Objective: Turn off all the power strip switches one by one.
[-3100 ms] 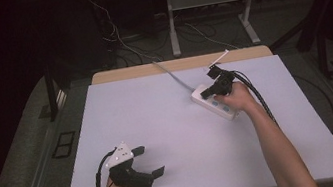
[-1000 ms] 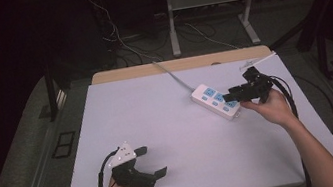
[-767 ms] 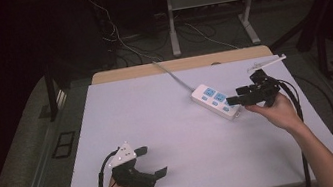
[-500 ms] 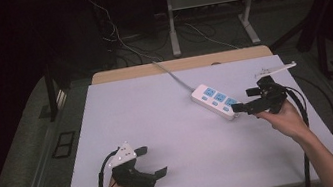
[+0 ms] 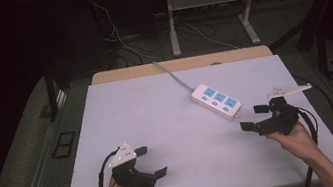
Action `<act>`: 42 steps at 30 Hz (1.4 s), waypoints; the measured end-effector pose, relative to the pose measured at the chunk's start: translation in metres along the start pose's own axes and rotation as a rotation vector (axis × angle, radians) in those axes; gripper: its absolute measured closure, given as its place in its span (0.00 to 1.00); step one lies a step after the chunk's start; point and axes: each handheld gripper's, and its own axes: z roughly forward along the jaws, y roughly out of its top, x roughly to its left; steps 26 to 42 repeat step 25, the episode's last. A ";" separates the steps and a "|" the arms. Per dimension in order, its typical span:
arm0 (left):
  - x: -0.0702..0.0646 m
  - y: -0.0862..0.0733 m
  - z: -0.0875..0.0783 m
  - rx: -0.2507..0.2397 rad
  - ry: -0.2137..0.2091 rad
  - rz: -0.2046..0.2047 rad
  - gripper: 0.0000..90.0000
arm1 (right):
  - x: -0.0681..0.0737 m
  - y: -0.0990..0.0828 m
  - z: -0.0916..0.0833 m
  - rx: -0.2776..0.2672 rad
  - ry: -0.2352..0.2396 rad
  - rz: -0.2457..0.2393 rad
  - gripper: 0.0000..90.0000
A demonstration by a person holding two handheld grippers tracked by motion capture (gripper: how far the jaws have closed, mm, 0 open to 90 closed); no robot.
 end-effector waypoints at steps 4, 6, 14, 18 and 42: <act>0.000 0.000 0.000 0.002 0.001 0.001 0.00 | 0.002 -0.011 -0.002 -0.007 -0.004 0.007 0.01; 0.001 0.000 0.000 0.004 0.002 0.000 0.00 | 0.002 -0.018 -0.004 -0.018 -0.001 0.012 0.01; 0.001 0.000 -0.001 0.001 0.004 -0.003 0.00 | 0.008 -0.040 -0.007 -0.037 0.000 0.011 0.01; 0.001 0.000 -0.001 0.001 0.005 -0.003 0.00 | 0.013 -0.047 -0.007 -0.036 -0.008 0.000 0.01; 0.001 0.000 -0.001 0.005 0.005 -0.003 0.00 | 0.018 -0.059 -0.008 -0.049 -0.021 -0.012 0.01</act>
